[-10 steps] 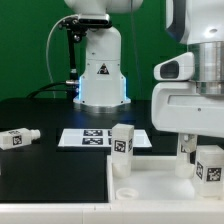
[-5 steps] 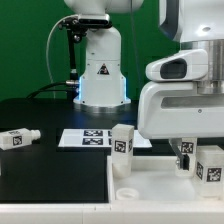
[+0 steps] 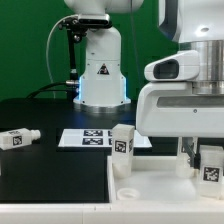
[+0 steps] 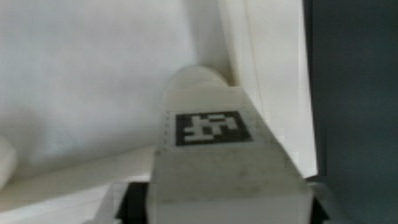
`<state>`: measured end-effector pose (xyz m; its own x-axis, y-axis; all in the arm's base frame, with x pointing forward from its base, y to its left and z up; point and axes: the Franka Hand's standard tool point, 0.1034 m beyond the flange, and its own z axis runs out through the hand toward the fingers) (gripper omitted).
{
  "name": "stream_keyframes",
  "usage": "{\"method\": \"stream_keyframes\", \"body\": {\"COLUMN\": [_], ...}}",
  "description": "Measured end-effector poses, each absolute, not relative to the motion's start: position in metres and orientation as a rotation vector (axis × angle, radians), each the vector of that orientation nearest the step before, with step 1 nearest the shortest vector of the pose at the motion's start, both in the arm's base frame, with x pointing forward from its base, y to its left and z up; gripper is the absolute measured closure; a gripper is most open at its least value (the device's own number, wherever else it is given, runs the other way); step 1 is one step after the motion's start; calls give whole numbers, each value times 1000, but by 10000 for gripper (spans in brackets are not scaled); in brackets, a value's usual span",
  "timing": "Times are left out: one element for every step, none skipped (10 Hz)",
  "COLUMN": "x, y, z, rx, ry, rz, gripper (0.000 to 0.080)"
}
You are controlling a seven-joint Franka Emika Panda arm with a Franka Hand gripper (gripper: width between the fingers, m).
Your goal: Assemble square table
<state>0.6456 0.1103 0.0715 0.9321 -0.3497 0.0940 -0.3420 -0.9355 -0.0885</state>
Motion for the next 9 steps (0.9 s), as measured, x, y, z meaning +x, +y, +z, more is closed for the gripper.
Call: {"method": "stream_keyframes", "body": {"x": [645,645,646,646,646,646,646,646,646], "y": [109,107,103,103,103,103,103,103,103], "z": [71,70,70,70,70,70,70,70,70], "rx": [-2967,-2885,-2830,-2830,-2830,-2830,-2830,-2830,-2830], "ry": [783,1049,1149,1149,1149,1149,1149,1149,1149], "rz": [-157,-153,-176,-176,-176,-176,-176,-176,-176], "gripper": [514,514,514,514,514,514,512,512,512]}}
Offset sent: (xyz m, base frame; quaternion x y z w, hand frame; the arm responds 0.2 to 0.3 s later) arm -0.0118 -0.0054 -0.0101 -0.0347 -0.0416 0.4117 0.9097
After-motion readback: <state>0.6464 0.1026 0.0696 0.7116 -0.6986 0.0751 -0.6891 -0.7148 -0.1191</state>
